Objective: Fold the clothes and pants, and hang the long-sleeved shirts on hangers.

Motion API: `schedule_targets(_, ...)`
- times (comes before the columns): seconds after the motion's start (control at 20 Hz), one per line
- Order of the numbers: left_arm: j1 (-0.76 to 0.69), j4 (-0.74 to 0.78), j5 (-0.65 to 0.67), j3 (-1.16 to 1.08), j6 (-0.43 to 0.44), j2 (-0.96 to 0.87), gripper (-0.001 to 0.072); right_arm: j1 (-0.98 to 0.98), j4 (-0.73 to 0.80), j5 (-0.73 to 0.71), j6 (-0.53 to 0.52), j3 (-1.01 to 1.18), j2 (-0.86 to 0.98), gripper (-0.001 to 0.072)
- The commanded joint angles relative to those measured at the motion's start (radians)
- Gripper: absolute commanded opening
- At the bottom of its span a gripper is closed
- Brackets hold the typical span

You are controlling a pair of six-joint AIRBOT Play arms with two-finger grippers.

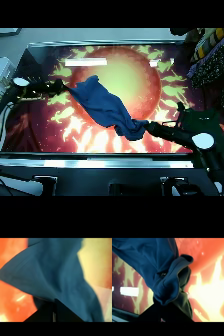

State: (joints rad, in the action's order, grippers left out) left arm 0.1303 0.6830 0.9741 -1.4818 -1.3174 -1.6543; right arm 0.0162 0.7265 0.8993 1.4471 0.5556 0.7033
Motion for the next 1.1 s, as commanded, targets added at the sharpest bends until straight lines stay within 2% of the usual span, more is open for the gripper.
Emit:
schedule_targets(0.0, 0.019, 0.039, 0.043, -0.143, -0.06, 0.167, 0.0012, 0.0, 0.14, 0.047, 0.009, 0.242, -0.009, 0.0028)
schedule_targets(0.35, 0.134, 0.138, 0.038, -0.298, -0.258, 0.661, 0.0013, 0.001, 0.39, 0.209, 0.054, 0.899, -0.046, 0.0028)
schedule_targets(0.45, 0.177, 0.2, 0.039, -0.298, -0.315, 0.785, 0.0013, 0.0, 0.465, 0.243, 0.1, 1.02, -0.088, 0.0028)
schedule_targets(0.6, 0.209, 0.369, 0.039, -0.298, -0.427, 0.917, 0.0013, 0.0, 0.582, 0.251, 0.192, 1.109, -0.157, 0.0028)
schedule_targets(0.75, 0.212, 0.436, 0.066, -0.297, -0.456, 0.947, 0.0013, 0.0, 0.671, 0.246, 0.302, 1.129, -0.172, 0.0028)
schedule_targets(0.85, 0.212, 0.436, 0.136, -0.294, -0.455, 0.911, 0.0012, 0.0, 0.677, 0.27, 0.365, 1.129, -0.136, 0.0028)
schedule_targets(0.95, 0.21, 0.436, 0.244, -0.289, -0.407, 0.826, 0.0013, 0.0, 0.678, 0.35, 0.429, 1.119, -0.058, 0.0028)
schedule_targets(1.05, 0.188, 0.436, 0.288, -0.256, -0.373, 0.715, 0.0012, 0.001, 0.669, 0.482, 0.487, 1.094, 0.063, 0.0028)
